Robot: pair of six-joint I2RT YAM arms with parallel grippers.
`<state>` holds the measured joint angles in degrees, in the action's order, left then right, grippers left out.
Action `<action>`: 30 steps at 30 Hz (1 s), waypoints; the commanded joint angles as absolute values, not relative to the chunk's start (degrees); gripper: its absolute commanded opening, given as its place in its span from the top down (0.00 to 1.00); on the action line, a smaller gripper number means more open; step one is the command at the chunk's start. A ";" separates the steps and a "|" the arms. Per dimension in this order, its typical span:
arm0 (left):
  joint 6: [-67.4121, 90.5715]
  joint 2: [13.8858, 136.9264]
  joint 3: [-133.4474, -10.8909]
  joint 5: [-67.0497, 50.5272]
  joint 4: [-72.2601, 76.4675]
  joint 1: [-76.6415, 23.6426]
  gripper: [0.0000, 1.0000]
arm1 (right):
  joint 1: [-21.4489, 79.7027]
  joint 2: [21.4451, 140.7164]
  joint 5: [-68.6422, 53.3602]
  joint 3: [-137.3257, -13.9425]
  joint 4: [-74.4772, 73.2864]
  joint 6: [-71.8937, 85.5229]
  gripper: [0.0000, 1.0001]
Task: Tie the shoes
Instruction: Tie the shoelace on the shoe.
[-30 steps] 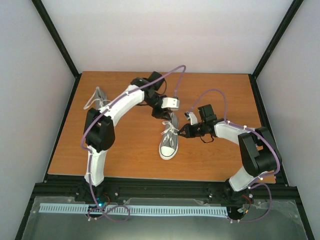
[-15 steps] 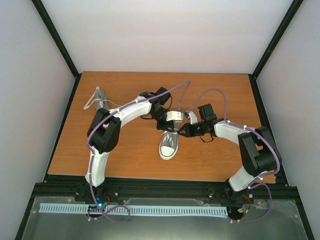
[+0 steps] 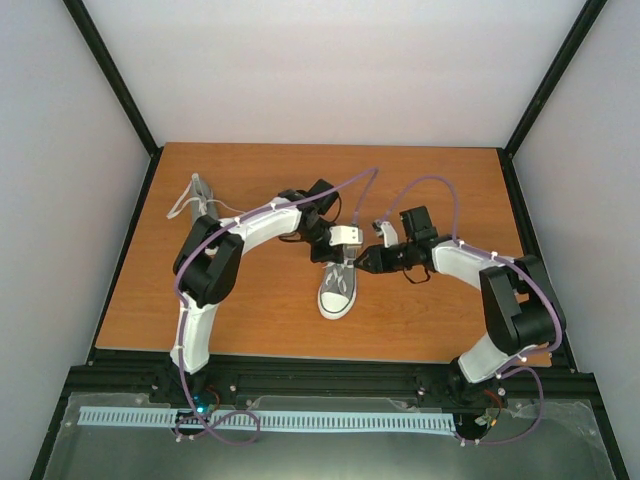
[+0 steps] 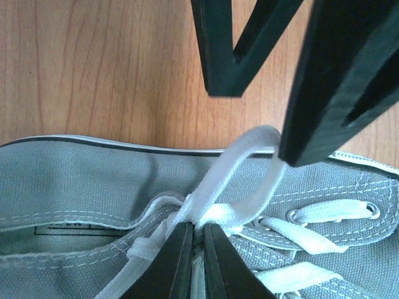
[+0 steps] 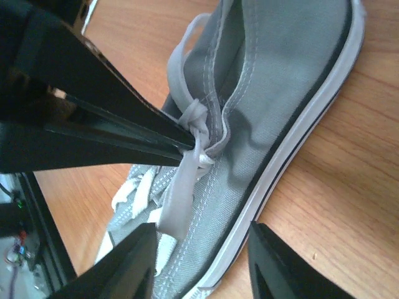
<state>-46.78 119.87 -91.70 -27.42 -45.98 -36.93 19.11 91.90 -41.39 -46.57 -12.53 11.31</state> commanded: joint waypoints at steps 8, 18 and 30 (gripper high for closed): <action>-44.72 118.80 -91.84 -31.69 -46.01 -34.49 0.90 | 16.61 82.92 -45.29 -39.48 -0.25 6.90 0.48; -44.18 119.46 -91.82 -33.46 -45.40 -34.01 0.90 | 21.46 81.25 -40.67 -29.47 25.48 -7.51 0.40; -43.69 119.88 -91.80 -34.14 -45.55 -34.01 0.90 | 22.90 88.03 -40.59 -30.69 27.07 -11.16 0.39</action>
